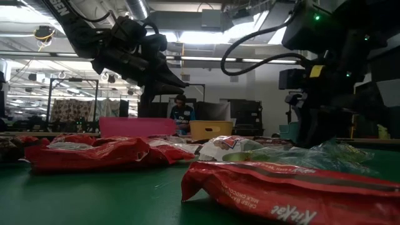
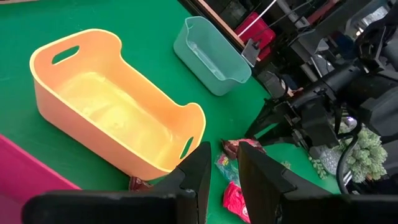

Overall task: Sort candy
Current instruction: Put the brown chocolate bar into the yellow bin

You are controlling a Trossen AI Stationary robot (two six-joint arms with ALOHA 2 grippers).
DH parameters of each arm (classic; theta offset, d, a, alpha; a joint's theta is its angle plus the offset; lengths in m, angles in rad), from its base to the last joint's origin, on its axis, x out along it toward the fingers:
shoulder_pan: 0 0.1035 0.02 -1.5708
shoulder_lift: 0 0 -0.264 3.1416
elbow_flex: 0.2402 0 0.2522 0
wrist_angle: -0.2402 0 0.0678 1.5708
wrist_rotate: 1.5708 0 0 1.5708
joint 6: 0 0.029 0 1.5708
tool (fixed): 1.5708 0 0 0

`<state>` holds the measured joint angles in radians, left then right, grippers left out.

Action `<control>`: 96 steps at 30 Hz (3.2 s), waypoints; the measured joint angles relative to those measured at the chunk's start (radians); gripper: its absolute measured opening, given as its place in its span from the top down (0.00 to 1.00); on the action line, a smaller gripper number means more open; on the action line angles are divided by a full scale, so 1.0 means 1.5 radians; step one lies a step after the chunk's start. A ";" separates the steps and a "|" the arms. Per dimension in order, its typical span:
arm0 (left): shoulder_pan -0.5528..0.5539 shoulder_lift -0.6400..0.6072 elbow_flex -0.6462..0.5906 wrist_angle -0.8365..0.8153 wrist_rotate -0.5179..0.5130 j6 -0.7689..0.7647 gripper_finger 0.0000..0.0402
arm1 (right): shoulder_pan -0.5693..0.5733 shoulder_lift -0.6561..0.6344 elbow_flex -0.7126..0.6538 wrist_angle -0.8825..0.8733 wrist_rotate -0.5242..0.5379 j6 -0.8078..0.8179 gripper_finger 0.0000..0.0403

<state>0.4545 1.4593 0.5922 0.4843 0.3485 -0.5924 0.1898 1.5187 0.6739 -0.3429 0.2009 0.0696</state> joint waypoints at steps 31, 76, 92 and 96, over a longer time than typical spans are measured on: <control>0.000 0.000 0.000 0.002 0.000 -0.001 0.81 | 0.000 -0.003 0.100 -0.158 -0.021 -0.093 0.99; 0.000 0.000 0.000 0.002 0.000 -0.001 0.81 | -0.241 0.011 0.384 -0.104 0.011 -0.474 1.00; -0.006 0.000 0.001 0.004 -0.001 0.001 0.81 | -0.333 0.105 0.384 -0.036 -0.052 -0.470 0.97; -0.008 0.000 0.001 0.004 -0.001 0.001 0.81 | -0.332 0.125 0.384 -0.035 -0.048 -0.469 0.96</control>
<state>0.4431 1.4590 0.5941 0.4896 0.3477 -0.5911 -0.3080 1.7055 1.2495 -0.3959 0.1295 -0.6345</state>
